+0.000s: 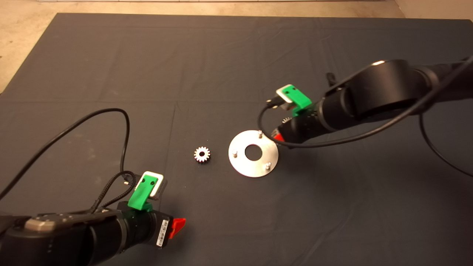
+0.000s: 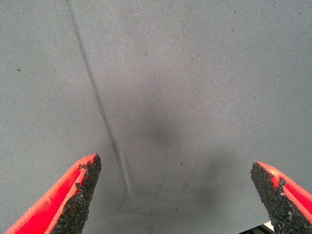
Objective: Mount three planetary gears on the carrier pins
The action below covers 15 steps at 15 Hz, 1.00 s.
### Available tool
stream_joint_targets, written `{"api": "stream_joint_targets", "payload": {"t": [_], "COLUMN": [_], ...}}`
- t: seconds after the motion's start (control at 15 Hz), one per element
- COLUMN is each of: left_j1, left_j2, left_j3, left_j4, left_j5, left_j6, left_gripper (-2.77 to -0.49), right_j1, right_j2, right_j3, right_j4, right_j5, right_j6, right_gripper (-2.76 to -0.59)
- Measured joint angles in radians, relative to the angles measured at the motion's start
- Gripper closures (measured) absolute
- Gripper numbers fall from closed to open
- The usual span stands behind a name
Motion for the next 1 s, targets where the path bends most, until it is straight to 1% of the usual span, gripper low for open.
{"api": "stream_joint_targets", "payload": {"t": [0.07,0.13,0.2,0.27,0.4,0.47,0.53,0.6,0.67,0.73,0.8,0.93,1.0], "left_j1": [0.0,0.0,0.0,0.0,0.0,0.0,0.0,0.0,0.0,0.0,0.0,0.0,0.0], "left_j2": [0.0,-0.001,-0.001,0.0,0.0,0.0,0.0,0.0,0.0,0.0,0.0,0.0,-0.001], "left_j3": [0.0,0.0,0.0,0.0,0.0,0.0,0.0,0.0,0.0,0.0,0.0,0.0,0.0], "left_j4": [0.0,0.0,0.0,0.0,0.0,0.0,0.0,0.0,0.0,0.0,0.0,0.0,0.0], "left_j5": [0.0,0.0,0.0,-0.001,0.0,0.0,0.0,0.0,0.0,0.0,0.0,0.0,0.001], "left_j6": [0.0,0.0,0.0,0.0,0.0,0.0,0.0,0.0,0.0,0.0,0.0,0.0,0.0], "left_gripper": [-2.22,-2.22,-2.22,-2.22,-2.22,-2.22,-2.22,-2.22,-2.22,-2.22,-2.22,-2.22,-2.22], "right_j1": [0.004,0.006,0.006,0.006,0.006,0.006,0.006,0.006,0.006,0.006,0.006,0.0,-0.01], "right_j2": [0.025,0.043,0.042,0.037,0.027,0.027,0.025,0.012,-0.012,-0.032,-0.038,-0.032,-0.028], "right_j3": [-0.005,-0.009,-0.008,0.002,0.055,0.094,0.134,0.165,0.186,0.195,0.195,0.195,0.195], "right_j4": [0.016,0.038,0.058,0.069,0.073,0.074,0.077,0.085,0.087,0.087,0.083,0.073,0.055], "right_j5": [0.004,0.011,0.009,-0.007,-0.042,-0.07,-0.107,-0.125,-0.133,-0.149,-0.163,-0.158,-0.156], "right_j6": [0.0,0.0,0.0,0.0,0.0,0.002,0.012,0.034,0.056,0.064,0.064,0.064,0.064], "right_gripper": [-1.02,-1.02,-1.02,-1.02,-1.02,-1.02,-1.02,-1.02,-1.02,-1.02,-1.02,-1.02,-1.02]}}
